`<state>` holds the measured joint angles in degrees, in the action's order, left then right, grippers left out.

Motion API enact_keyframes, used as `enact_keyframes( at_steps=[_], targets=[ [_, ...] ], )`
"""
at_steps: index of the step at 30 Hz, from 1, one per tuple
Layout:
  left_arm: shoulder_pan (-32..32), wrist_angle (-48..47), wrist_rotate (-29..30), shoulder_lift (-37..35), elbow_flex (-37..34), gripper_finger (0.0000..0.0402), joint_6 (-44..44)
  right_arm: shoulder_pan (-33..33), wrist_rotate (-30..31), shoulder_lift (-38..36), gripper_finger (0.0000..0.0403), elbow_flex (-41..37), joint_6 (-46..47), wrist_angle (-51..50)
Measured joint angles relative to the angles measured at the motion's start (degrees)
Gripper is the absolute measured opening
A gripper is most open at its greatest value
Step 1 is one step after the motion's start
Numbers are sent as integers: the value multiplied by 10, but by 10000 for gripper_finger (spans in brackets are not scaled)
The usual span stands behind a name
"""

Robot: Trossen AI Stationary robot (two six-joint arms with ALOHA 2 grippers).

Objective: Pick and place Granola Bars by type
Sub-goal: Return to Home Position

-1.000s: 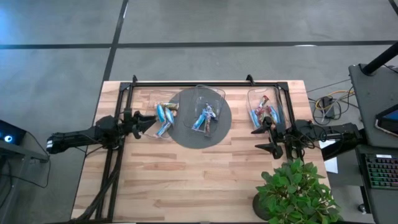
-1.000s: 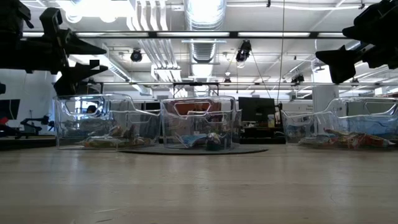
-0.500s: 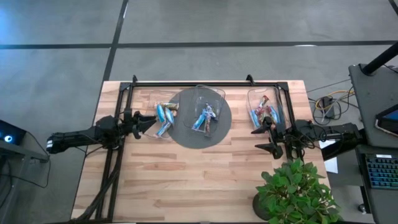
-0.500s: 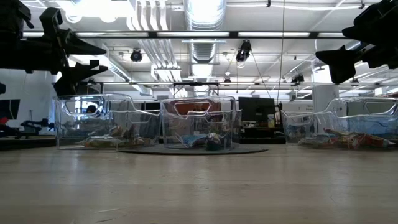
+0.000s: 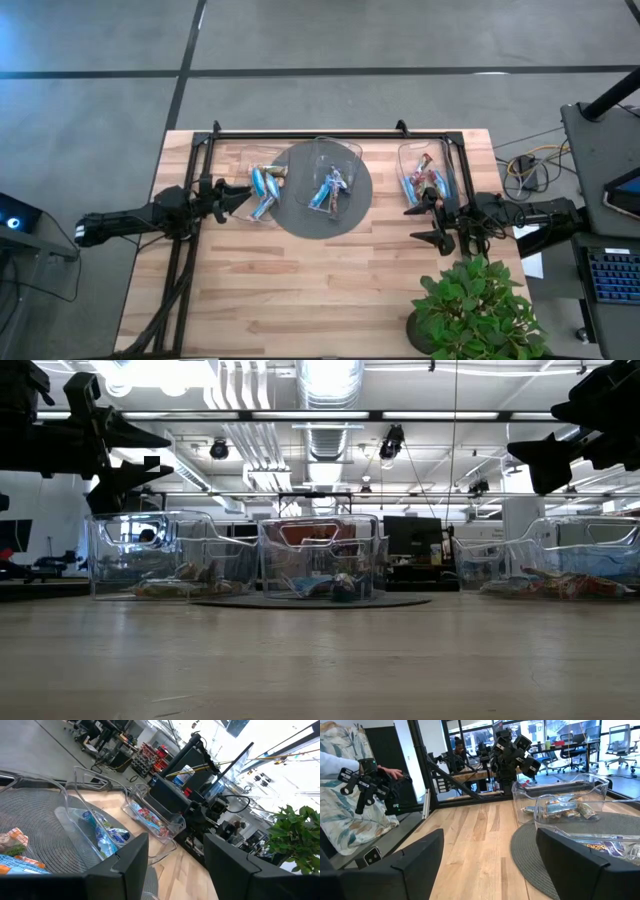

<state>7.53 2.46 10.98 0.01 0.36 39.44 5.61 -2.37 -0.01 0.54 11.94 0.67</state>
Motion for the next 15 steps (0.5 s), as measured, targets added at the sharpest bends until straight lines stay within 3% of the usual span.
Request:
enact_keyframes(
  at_steps=[15],
  targets=[
    [0, 0, 0, 5, 2, 172, 0, 0, 1, 18, 302, 0, 0, 0]
  ],
)
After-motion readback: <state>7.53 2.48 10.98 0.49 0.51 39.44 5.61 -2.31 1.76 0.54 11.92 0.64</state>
